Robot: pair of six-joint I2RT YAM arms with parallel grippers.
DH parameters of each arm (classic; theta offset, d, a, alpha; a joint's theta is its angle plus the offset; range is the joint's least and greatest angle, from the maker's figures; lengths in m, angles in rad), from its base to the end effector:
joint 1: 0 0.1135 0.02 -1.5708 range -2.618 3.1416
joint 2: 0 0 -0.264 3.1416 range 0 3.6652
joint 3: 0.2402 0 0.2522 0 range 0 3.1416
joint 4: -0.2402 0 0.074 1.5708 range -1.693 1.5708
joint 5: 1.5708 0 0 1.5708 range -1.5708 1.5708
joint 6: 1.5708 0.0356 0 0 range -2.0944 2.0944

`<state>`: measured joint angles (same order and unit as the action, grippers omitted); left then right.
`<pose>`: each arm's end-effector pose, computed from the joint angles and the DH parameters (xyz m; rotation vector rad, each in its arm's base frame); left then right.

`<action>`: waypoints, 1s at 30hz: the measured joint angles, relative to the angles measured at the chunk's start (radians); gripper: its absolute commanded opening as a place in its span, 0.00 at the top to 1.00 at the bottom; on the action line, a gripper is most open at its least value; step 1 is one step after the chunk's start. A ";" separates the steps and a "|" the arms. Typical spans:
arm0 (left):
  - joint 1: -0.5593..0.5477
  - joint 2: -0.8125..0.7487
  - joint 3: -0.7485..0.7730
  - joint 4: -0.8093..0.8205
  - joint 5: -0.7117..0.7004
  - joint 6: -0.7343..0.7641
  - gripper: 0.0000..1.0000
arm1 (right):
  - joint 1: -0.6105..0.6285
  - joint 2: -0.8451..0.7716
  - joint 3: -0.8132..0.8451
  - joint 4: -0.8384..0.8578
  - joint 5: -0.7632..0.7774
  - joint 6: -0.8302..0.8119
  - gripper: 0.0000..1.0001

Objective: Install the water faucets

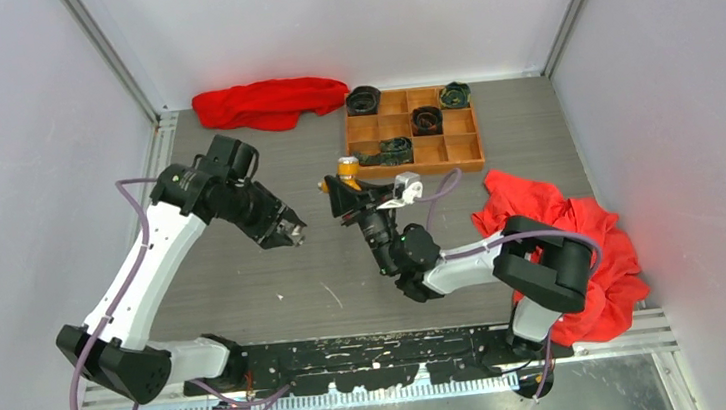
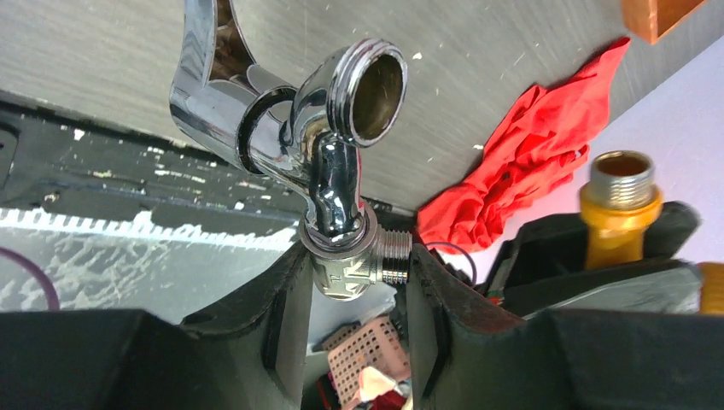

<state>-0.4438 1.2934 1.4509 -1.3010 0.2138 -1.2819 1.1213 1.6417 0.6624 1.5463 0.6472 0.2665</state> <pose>0.2002 -0.1036 0.3661 -1.1357 2.7181 -0.6909 0.1547 0.2712 0.2619 0.1419 1.1654 0.9092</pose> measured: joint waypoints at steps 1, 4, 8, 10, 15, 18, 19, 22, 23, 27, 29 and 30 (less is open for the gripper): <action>-0.001 -0.007 -0.006 -0.016 0.013 -0.002 1.00 | -0.011 -0.005 0.000 0.000 0.009 0.005 0.99; 0.005 -0.024 -0.007 -0.035 0.027 -0.008 1.00 | -0.011 -0.019 -0.002 0.000 0.014 0.012 0.99; 0.023 -0.043 -0.008 -0.044 0.033 -0.022 1.00 | -0.008 -0.063 -0.050 0.000 -0.012 0.000 0.99; 0.032 -0.052 -0.014 -0.042 0.028 -0.029 1.00 | -0.012 -0.099 -0.093 0.000 -0.060 -0.012 0.99; 0.036 -0.059 -0.046 -0.037 -0.046 -0.047 1.00 | -0.043 -0.225 -0.259 0.002 -0.164 -0.018 0.99; 0.035 -0.063 -0.123 0.007 -0.092 -0.051 1.00 | -0.124 -0.301 -0.397 0.001 -0.203 0.063 0.99; 0.032 -0.063 -0.156 0.027 -0.105 -0.055 1.00 | -0.158 -0.323 -0.445 0.001 -0.213 0.101 0.99; 0.014 -0.048 -0.249 0.072 -0.159 -0.069 1.00 | -0.227 -0.402 -0.544 -0.048 -0.217 0.242 1.00; 0.005 -0.030 -0.261 0.076 -0.179 -0.071 1.00 | -0.237 -0.436 -0.557 -0.087 -0.217 0.288 1.00; -0.035 0.084 -0.263 0.101 -0.256 -0.072 1.00 | -0.307 -0.690 -0.558 -0.431 -0.229 0.504 1.00; -0.047 0.142 -0.263 0.124 -0.275 -0.071 1.00 | -0.333 -0.784 -0.525 -0.618 -0.230 0.552 1.00; -0.052 0.165 -0.263 0.138 -0.278 -0.071 1.00 | -0.343 -0.818 -0.502 -0.710 -0.230 0.562 1.00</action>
<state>-0.4957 1.4582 1.1877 -1.1633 -0.0647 -1.3529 0.7780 0.8242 0.1600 0.8368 0.4175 0.8280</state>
